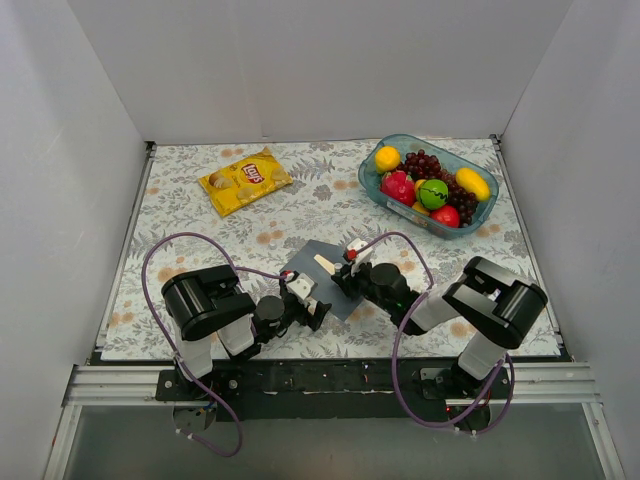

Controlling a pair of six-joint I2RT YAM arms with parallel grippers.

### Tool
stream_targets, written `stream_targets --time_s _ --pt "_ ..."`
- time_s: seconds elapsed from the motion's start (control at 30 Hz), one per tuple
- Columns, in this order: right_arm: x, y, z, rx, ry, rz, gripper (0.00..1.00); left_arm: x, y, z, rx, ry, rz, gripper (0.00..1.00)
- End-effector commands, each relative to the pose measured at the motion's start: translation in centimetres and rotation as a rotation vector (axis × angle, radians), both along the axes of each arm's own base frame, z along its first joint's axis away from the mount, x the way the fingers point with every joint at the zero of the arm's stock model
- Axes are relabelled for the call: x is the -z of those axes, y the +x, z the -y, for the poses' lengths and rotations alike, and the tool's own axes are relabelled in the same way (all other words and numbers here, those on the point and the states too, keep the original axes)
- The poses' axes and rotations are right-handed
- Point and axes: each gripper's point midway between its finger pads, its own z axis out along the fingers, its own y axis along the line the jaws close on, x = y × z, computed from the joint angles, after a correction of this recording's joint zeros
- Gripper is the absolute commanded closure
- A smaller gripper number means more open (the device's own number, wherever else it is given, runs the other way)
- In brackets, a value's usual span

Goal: Place the letter into the envelope and seal it
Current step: Paint the envelope at the center of the board.

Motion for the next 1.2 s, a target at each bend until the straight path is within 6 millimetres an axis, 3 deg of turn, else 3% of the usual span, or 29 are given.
stream_targets --time_s 0.0,0.4,1.17 --pt "6.2 -3.0 3.7 0.020 -0.207 -0.159 0.99 4.2 -1.4 -2.2 -0.002 0.143 -0.096 0.16" --pt "6.8 -3.4 5.3 0.085 -0.236 -0.179 0.99 4.1 -1.4 -2.3 -0.010 0.141 -0.093 0.16" --pt "8.0 -5.9 6.8 0.117 -0.297 -0.240 0.99 4.0 -1.3 -2.4 -0.015 0.137 -0.090 0.16"
